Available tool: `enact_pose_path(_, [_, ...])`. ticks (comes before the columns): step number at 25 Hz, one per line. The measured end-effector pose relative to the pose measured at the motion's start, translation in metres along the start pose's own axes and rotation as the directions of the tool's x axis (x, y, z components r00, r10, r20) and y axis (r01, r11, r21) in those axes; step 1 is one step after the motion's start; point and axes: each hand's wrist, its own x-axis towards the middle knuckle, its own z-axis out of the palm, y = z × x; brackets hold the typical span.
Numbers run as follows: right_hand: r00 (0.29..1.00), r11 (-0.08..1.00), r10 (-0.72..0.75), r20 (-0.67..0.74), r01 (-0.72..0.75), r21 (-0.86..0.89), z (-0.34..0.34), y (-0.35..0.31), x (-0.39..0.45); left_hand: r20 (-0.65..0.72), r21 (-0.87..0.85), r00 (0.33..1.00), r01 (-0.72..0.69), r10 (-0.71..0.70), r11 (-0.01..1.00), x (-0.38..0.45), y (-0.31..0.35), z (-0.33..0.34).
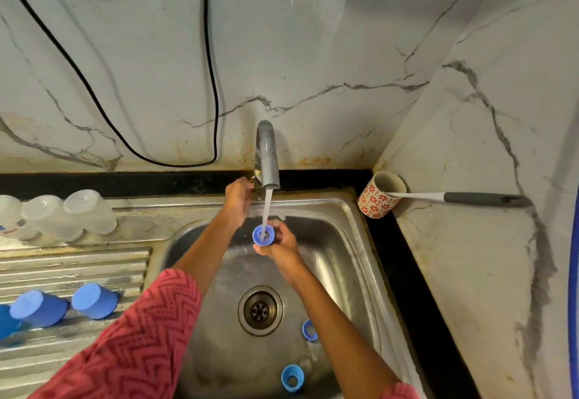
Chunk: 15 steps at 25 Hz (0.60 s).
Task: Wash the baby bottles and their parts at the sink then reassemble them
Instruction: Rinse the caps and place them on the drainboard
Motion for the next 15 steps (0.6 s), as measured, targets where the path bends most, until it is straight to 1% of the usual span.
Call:
enact_pose_path(2, [0.999,0.999,-0.027,0.041,0.025,0.047,0.000,0.005,0.002,-0.010,0.009,0.999,-0.050,0.050,0.999,0.006,0.006,0.012])
enact_pose_path(4, [0.995,0.998,-0.051,0.084,0.049,0.032,-0.002,0.004,0.007,-0.037,0.096,0.994,-0.094,0.098,0.991,0.004,0.000,0.020])
enact_pose_path(5, [0.992,0.997,-0.078,0.104,0.079,-0.012,-0.005,0.005,0.009,-0.047,0.135,0.992,-0.110,0.117,0.985,0.001,-0.004,0.024])
enact_pose_path(6, [0.986,0.989,-0.114,0.121,0.124,-0.081,-0.008,0.008,0.009,-0.039,0.209,0.990,-0.125,0.136,0.970,-0.001,-0.008,0.026])
enact_pose_path(7, [0.978,0.964,-0.163,0.127,0.185,-0.191,-0.011,0.015,0.010,-0.032,0.330,0.990,-0.122,0.140,0.936,-0.001,-0.009,0.027])
enact_pose_path(8, [0.967,0.908,-0.218,0.131,0.250,-0.336,-0.014,0.026,0.009,-0.023,0.499,0.988,-0.120,0.152,0.858,-0.002,-0.006,0.027])
enact_pose_path(9, [0.954,0.816,-0.264,0.144,0.300,-0.493,-0.017,0.039,0.006,0.035,0.663,0.988,-0.135,0.150,0.736,-0.003,0.000,0.026])
enact_pose_path(10, [0.948,0.701,-0.262,0.179,0.314,-0.641,-0.020,0.053,0.001,0.106,0.781,0.986,-0.163,0.130,0.603,-0.003,0.006,0.026])
enact_pose_path(11, [0.957,0.587,-0.199,0.210,0.288,-0.757,-0.022,0.065,-0.009,0.160,0.828,0.983,-0.184,0.092,0.529,-0.001,0.010,0.023])
enact_pose_path(12, [0.963,0.462,-0.121,0.241,0.270,-0.845,-0.023,0.074,-0.020,0.205,0.840,0.976,-0.211,0.066,0.500,-0.004,0.011,0.021])
enact_pose_path(13, [0.965,0.345,-0.039,0.260,0.257,-0.903,-0.025,0.080,-0.030,0.235,0.830,0.970,-0.232,0.059,0.506,-0.011,0.007,0.018])
enact_pose_path(14, [0.967,0.267,-0.003,0.254,0.246,-0.932,-0.030,0.078,-0.039,0.231,0.804,0.971,-0.225,0.059,0.551,-0.019,-0.003,0.012])
enact_pose_path(15, [0.972,0.232,-0.026,0.234,0.233,-0.944,-0.036,0.072,-0.045,0.193,0.781,0.980,-0.187,0.055,0.596,-0.026,-0.018,0.007])
